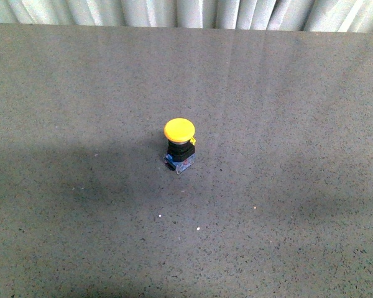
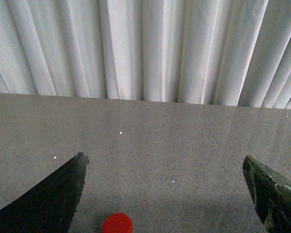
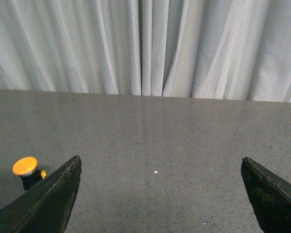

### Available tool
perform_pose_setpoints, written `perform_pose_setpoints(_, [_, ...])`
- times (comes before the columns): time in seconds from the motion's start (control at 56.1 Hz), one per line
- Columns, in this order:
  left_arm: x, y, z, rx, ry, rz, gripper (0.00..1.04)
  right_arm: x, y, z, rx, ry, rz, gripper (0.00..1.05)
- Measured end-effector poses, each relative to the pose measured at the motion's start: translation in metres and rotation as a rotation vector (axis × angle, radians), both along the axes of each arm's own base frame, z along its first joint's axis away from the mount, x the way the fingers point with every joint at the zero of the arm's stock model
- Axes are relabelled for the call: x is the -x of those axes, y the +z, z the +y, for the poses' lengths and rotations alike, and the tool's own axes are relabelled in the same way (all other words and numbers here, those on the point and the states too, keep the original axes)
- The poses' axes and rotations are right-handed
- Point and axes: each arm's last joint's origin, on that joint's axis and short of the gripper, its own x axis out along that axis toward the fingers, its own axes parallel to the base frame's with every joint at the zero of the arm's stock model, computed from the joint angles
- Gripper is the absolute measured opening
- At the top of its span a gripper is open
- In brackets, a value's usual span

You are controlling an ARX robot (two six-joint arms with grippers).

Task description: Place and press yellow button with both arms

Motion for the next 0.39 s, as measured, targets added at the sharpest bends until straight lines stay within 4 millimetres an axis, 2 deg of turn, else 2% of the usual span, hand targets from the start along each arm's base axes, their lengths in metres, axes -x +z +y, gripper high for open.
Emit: perform_pose_setpoints(0.392, [0.0, 0.0, 0.0, 0.0, 0.0, 0.0, 0.96, 0.0, 0.0, 0.0, 0.0, 0.0, 0.0, 0.96])
